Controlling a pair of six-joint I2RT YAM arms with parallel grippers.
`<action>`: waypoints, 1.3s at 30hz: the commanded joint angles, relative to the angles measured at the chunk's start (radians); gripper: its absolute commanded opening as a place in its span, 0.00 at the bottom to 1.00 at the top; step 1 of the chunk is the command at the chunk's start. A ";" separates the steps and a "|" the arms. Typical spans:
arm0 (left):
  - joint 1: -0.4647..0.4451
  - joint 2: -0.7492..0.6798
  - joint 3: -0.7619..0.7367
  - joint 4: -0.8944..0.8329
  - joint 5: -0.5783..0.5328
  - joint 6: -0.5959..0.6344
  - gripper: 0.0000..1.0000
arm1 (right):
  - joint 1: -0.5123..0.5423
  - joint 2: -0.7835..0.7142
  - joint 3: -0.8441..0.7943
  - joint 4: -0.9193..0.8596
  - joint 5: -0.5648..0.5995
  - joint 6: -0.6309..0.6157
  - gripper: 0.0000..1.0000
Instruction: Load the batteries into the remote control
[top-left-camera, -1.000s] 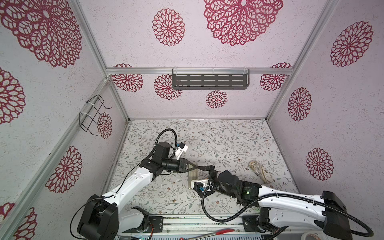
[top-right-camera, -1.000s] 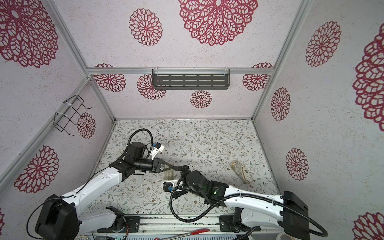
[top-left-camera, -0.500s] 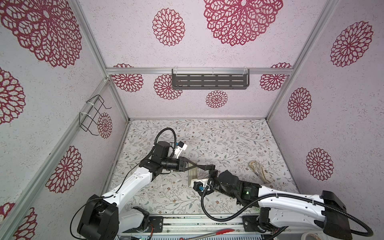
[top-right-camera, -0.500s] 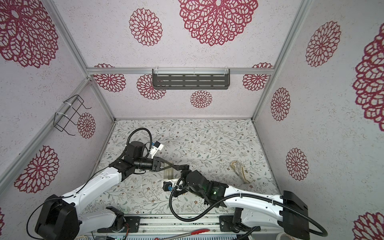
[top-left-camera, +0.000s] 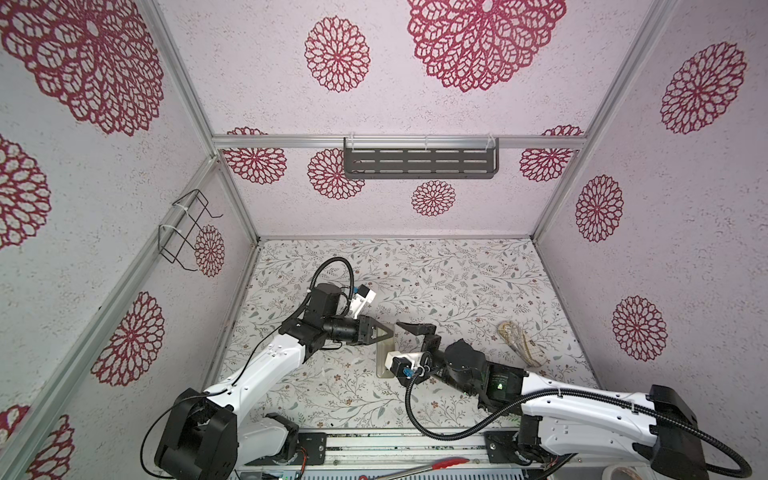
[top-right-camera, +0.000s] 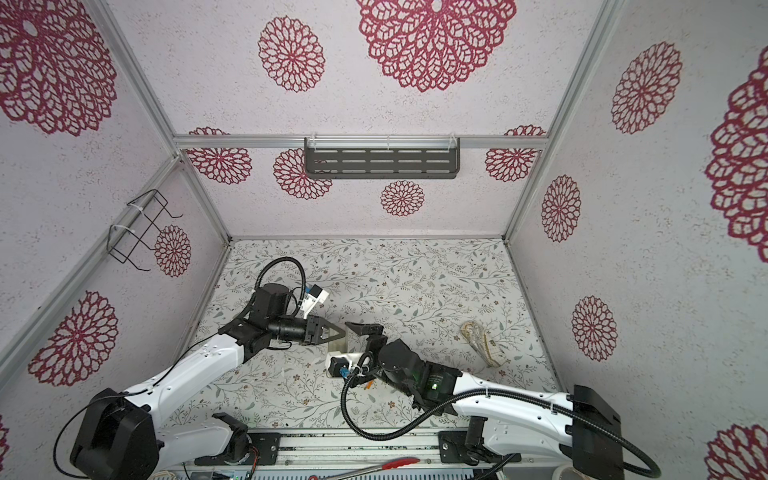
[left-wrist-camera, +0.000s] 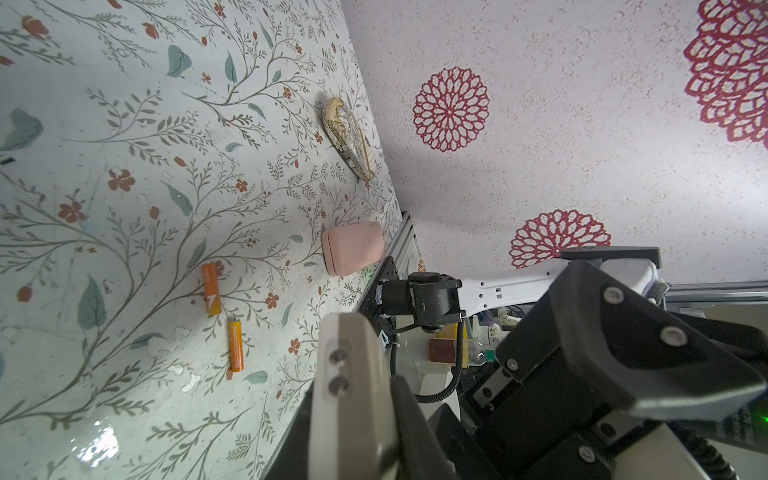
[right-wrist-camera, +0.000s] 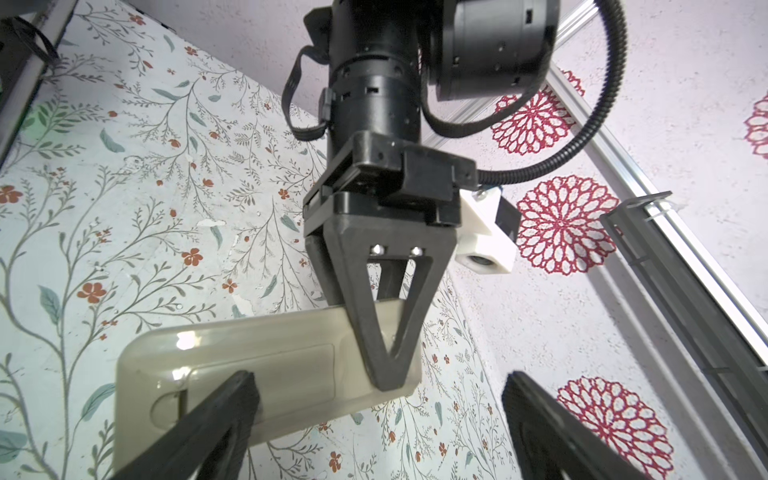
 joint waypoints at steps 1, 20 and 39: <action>-0.003 0.004 0.018 0.002 0.024 0.011 0.00 | -0.003 -0.031 0.004 0.030 0.005 -0.009 0.95; -0.004 0.001 0.022 -0.008 0.027 0.024 0.00 | -0.004 0.025 0.050 -0.088 -0.113 0.048 0.97; -0.008 0.006 0.023 -0.004 0.027 0.020 0.00 | -0.002 0.103 0.088 -0.083 0.021 -0.011 0.96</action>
